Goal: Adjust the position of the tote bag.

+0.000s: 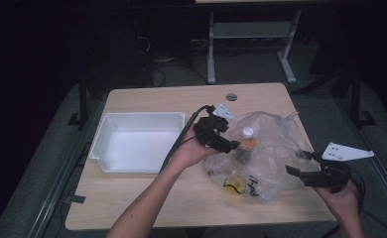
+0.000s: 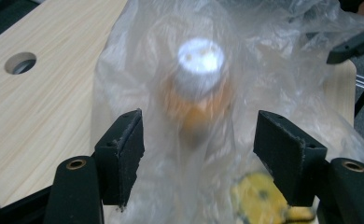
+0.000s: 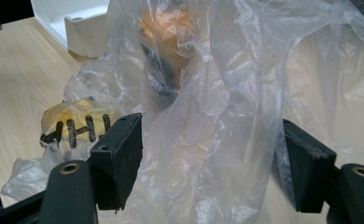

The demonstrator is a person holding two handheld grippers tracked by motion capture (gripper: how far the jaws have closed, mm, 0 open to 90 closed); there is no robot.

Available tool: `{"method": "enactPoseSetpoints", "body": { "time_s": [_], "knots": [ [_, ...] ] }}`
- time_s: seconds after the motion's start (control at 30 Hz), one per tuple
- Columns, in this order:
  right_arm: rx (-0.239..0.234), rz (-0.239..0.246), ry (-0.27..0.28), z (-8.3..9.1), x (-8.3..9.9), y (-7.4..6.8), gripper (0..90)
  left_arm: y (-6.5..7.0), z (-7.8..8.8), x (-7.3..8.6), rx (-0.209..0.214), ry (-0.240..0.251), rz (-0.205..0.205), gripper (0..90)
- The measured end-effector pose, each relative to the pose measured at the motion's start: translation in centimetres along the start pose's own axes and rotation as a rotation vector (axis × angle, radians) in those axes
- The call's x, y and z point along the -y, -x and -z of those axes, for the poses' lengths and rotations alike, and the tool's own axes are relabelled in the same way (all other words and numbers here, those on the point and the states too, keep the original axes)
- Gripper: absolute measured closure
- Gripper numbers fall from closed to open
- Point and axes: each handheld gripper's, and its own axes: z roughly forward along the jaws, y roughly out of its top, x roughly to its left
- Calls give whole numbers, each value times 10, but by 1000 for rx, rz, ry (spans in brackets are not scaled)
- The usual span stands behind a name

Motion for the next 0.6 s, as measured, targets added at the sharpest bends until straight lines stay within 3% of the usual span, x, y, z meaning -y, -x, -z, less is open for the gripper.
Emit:
{"method": "enactPoseSetpoints", "body": {
  "time_s": [0.07, 0.17, 0.2, 0.3, 0.6],
  "knots": [
    [-2, 1, 0, 0, 0, 0, 296, 1, -7, -5, 2, -11, 0, 339],
    [-1, 0, 8, 2, 0, 1, 298, 2, -17, -9, -21, -51, -17, 455],
    [-1, 0, 8, 2, 0, 1, 298, 3, -20, -10, -28, -64, -26, 455],
    [0, 0, 13, 3, 1, 2, 301, 2, -24, -9, -40, -66, -26, 647],
    [-2, 1, 12, 3, 0, 1, 303, -5, -23, 0, -31, -71, -4, 780]
  ]
}}
